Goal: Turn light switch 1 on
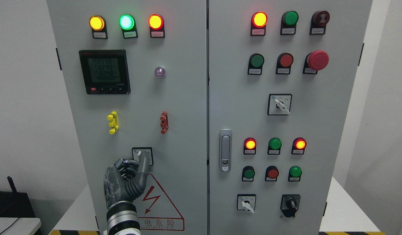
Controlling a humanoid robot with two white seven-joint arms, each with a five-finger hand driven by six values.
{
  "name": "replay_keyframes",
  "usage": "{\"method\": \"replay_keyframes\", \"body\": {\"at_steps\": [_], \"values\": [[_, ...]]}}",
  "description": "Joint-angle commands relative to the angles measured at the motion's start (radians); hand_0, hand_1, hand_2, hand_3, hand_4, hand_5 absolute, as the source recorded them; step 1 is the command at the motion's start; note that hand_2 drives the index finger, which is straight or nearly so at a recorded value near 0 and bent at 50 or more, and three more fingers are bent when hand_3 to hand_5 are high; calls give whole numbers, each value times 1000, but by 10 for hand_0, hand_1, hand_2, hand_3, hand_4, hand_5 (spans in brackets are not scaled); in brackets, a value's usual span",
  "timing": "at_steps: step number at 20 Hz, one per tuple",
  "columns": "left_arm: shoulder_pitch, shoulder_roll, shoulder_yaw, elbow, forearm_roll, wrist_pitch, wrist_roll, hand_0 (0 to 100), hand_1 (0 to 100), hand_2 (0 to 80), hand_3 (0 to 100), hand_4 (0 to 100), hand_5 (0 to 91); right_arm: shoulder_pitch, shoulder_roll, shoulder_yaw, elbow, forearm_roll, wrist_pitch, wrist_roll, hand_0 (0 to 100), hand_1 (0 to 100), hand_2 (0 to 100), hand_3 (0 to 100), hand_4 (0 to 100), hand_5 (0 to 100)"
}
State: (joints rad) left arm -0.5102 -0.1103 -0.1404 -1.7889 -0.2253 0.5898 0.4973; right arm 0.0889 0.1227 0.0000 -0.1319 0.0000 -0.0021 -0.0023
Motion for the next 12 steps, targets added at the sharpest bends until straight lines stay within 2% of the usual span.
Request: {"method": "replay_keyframes", "body": {"at_steps": [1, 12], "values": [[-1, 0, 1, 0, 0, 1, 0, 304, 377, 586, 916, 928, 863, 0, 0, 20, 0, -26, 1, 1, 120, 389, 0, 0, 0, 0], [-1, 0, 1, 0, 3, 1, -2, 418, 296, 597, 918, 930, 864, 0, 0, 20, 0, -26, 1, 1, 120, 389, 0, 0, 0, 0]]}}
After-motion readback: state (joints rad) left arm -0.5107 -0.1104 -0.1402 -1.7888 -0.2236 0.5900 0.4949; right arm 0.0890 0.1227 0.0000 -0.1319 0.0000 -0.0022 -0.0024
